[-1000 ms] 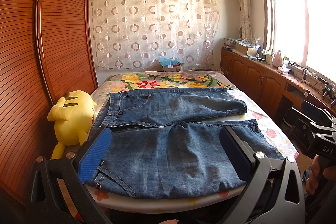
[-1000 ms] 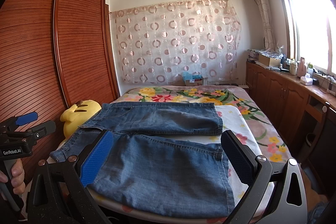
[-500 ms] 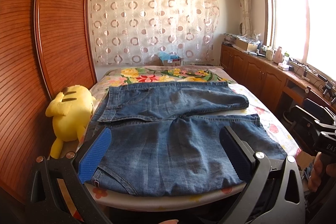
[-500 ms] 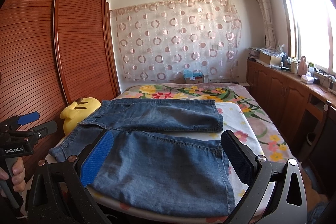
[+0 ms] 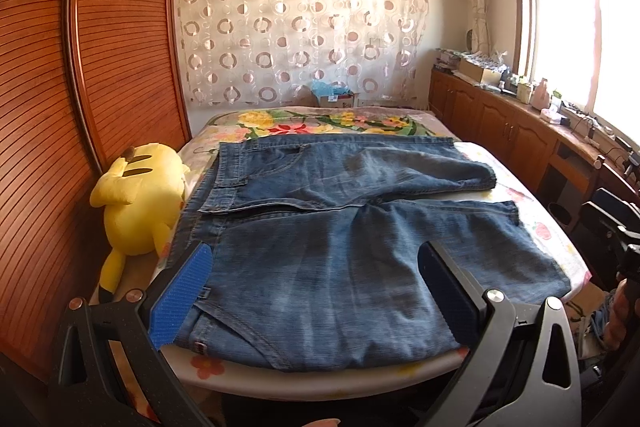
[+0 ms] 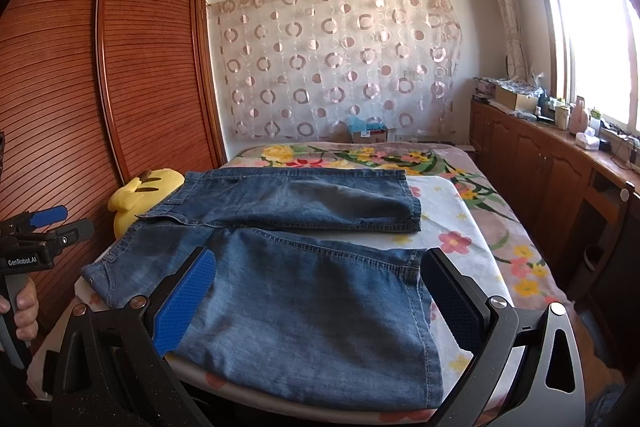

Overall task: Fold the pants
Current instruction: 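Move both grippers down toward the hem of the jeans leg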

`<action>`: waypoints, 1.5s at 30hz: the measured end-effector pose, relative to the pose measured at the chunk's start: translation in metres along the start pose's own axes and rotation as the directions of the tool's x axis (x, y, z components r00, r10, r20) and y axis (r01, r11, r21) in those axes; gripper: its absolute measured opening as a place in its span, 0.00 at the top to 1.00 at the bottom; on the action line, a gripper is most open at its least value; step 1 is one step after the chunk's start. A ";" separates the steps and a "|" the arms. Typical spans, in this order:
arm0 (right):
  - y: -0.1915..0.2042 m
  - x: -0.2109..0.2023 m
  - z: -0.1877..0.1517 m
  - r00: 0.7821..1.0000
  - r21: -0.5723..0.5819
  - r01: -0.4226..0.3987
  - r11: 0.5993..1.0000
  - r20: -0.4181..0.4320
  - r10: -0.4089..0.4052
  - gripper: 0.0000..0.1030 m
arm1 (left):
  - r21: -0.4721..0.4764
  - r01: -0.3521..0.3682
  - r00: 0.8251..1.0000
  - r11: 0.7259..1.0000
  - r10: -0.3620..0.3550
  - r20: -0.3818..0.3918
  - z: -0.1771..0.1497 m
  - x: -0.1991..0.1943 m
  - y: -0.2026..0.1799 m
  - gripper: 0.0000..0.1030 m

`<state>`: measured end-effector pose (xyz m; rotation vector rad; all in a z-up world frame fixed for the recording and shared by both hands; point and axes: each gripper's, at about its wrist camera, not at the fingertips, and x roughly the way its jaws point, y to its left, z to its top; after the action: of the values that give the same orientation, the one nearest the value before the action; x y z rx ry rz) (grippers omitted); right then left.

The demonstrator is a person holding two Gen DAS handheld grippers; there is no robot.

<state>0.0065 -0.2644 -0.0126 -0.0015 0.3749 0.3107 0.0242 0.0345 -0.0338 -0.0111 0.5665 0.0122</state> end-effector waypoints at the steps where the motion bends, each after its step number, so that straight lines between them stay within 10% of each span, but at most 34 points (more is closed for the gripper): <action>1: 0.001 0.000 0.000 1.000 0.000 0.000 1.000 -0.003 0.000 0.01 | -0.004 0.000 1.000 1.000 0.000 -0.006 0.000 0.002 0.005 0.00; 24: -0.010 0.008 -0.002 0.992 0.000 0.073 0.997 -0.106 -0.073 0.02 | -0.069 -0.074 0.989 0.995 0.065 -0.132 -0.045 0.038 0.096 0.00; 36: -0.007 0.014 0.004 0.974 0.001 0.065 0.998 -0.218 -0.063 0.11 | -0.163 -0.103 0.980 0.981 0.072 -0.188 -0.071 0.059 0.138 0.27; 45: -0.027 0.003 0.003 0.959 0.014 0.064 0.998 -0.279 -0.058 0.18 | -0.174 -0.148 0.966 0.973 0.105 -0.238 -0.088 0.074 0.149 0.28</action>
<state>0.0180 -0.2888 -0.0119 -0.0347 0.6570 0.2452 0.0373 0.1826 -0.1485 -0.1647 0.7936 0.1926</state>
